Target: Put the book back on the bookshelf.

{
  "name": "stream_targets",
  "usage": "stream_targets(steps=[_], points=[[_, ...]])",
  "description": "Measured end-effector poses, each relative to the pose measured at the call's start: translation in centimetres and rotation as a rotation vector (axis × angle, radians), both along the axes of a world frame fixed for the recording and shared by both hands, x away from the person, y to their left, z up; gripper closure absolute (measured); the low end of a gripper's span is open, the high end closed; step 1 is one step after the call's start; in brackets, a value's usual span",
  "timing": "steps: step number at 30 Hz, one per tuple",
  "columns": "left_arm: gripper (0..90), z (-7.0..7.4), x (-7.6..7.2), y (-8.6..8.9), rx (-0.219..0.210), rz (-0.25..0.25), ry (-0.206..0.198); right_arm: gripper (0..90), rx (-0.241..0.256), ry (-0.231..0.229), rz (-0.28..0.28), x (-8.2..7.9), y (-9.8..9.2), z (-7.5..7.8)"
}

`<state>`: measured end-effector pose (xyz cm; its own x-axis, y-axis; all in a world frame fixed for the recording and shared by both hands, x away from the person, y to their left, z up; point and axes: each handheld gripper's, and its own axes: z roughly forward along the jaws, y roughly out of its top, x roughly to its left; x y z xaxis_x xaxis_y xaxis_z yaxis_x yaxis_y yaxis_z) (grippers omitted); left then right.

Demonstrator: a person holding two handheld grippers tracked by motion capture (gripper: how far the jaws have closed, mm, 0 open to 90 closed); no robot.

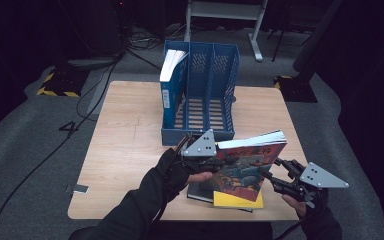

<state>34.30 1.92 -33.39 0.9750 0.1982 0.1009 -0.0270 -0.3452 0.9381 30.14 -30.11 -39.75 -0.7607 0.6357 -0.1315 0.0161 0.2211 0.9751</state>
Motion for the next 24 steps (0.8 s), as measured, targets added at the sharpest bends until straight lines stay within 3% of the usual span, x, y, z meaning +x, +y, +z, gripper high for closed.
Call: stream_targets(steps=[4, 8, 10, 15, 18, 24], points=[[67.8, 0.0, 0.1, -0.3, -0.017, -0.011, 0.014, 50.2, -0.004, 0.020, 0.013, 0.4, 0.5, -0.3], [65.7, 0.3, 0.3, -0.6, -0.040, -0.011, 0.037, 57.9, 0.028, 0.021, 0.038, 0.5, 0.3, -0.2], [65.9, 0.5, 0.4, -0.8, -0.029, 0.000, 0.028, 57.7, 0.018, 0.014, 0.037, 0.2, 0.5, -0.1], [68.7, 0.8, 0.5, -1.2, -0.026, 0.022, 0.051, 58.2, 0.008, 0.013, 0.054, 0.1, 0.7, 0.0], [71.1, 1.1, 0.6, -1.4, -0.010, 0.035, 0.050, 56.9, 0.004, 0.011, 0.056, 0.1, 0.7, -0.1], [73.0, 1.5, 1.2, -1.6, -0.002, 0.068, 0.078, 46.0, -0.031, 0.034, 0.062, 0.3, 0.4, -0.3]])
